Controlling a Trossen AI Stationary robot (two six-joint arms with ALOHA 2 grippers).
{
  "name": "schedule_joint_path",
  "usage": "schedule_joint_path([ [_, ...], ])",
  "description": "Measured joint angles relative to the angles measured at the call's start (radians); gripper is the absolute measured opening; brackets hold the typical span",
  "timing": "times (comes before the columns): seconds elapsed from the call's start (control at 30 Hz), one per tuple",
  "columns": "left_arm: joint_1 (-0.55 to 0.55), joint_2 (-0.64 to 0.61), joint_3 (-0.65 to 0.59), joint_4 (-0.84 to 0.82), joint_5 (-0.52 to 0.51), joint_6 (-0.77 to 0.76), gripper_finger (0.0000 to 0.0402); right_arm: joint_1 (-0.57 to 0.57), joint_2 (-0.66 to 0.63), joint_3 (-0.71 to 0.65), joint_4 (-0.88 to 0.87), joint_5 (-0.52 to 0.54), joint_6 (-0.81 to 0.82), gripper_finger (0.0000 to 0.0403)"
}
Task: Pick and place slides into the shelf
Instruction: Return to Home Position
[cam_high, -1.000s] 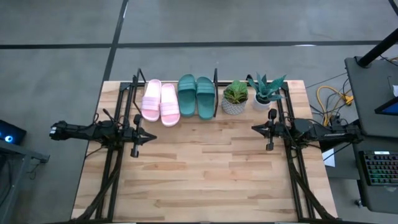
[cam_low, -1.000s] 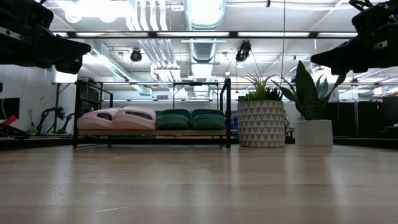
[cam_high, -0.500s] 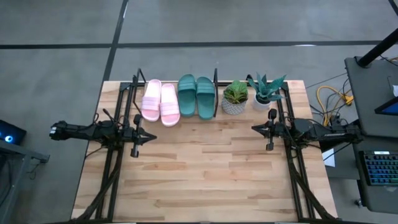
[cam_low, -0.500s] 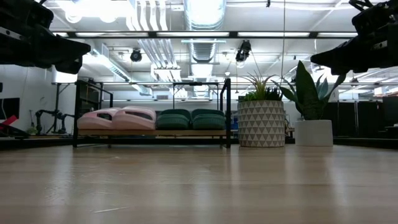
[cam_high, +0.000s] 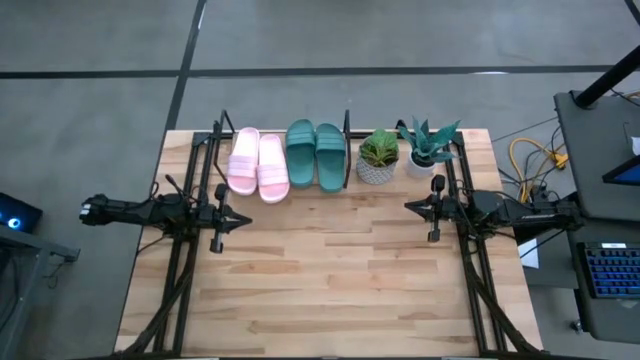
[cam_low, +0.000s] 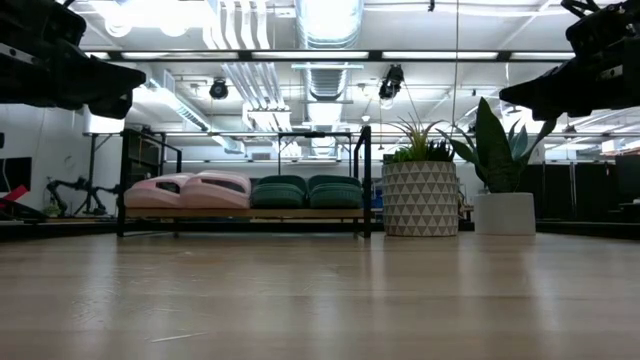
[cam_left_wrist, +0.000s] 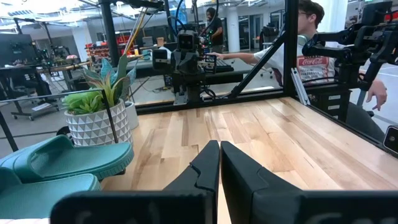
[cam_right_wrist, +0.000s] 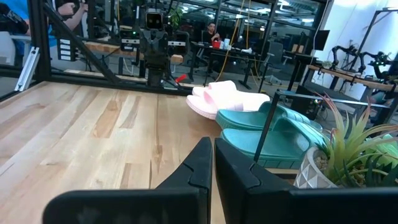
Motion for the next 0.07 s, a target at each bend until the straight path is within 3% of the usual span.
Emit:
schedule_joint_path([
  [0.07,0.000,0.000,0.000,0.000,0.000,0.000,0.0000,0.000,0.000,0.000,0.000,0.000,0.000,0.0009],
])
